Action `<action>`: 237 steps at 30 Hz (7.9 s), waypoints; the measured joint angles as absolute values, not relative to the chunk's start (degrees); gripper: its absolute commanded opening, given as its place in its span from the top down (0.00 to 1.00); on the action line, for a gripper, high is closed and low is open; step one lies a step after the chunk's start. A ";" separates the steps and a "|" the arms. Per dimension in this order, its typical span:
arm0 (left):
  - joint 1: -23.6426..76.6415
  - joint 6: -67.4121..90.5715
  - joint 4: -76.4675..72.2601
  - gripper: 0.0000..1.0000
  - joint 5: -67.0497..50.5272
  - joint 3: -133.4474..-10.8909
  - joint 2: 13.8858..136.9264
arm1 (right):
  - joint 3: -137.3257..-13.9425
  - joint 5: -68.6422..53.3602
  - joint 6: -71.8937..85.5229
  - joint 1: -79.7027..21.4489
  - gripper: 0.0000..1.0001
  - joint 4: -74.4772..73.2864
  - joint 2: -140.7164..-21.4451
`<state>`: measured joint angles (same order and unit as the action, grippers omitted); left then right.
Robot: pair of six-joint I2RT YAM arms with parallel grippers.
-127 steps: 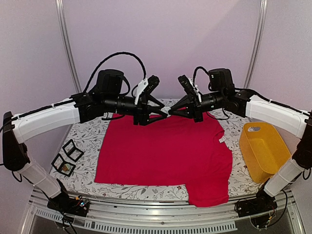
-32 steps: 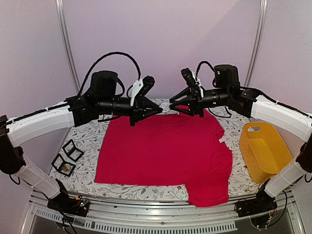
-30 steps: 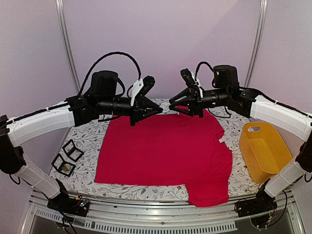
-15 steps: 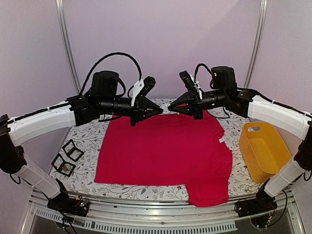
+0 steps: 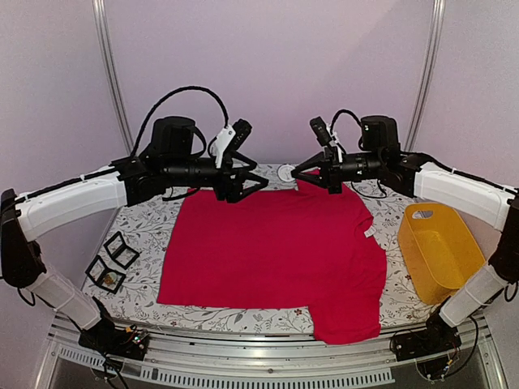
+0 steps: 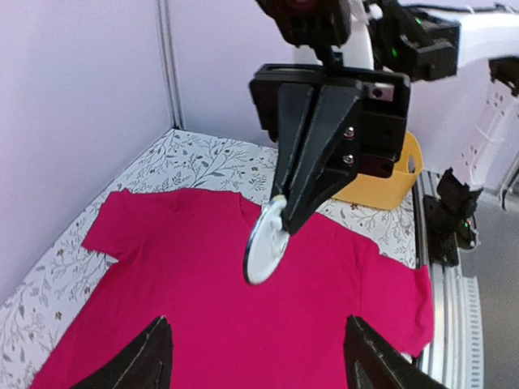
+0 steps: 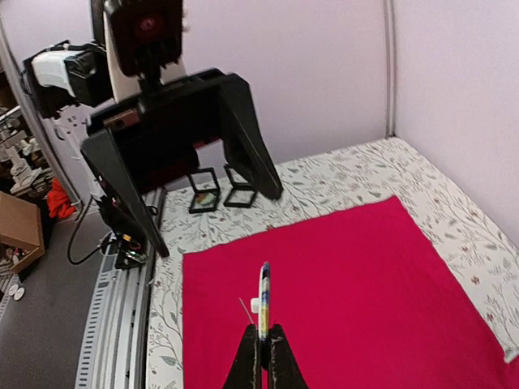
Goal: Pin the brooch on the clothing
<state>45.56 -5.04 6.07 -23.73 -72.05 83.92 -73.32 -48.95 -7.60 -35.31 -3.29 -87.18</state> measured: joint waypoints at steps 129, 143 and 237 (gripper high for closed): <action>51.18 -13.80 -1.63 1.00 -37.12 -80.49 124.60 | -12.69 0.93 -28.40 -49.39 1.00 76.12 -103.68; 51.18 -13.19 -1.39 1.00 -37.39 -79.96 124.60 | -11.20 -8.03 -21.67 -46.92 1.00 78.06 -102.39; 52.01 -21.56 -29.30 1.00 -37.28 -59.35 115.52 | -21.17 -36.27 -17.76 -37.06 0.82 69.93 -106.13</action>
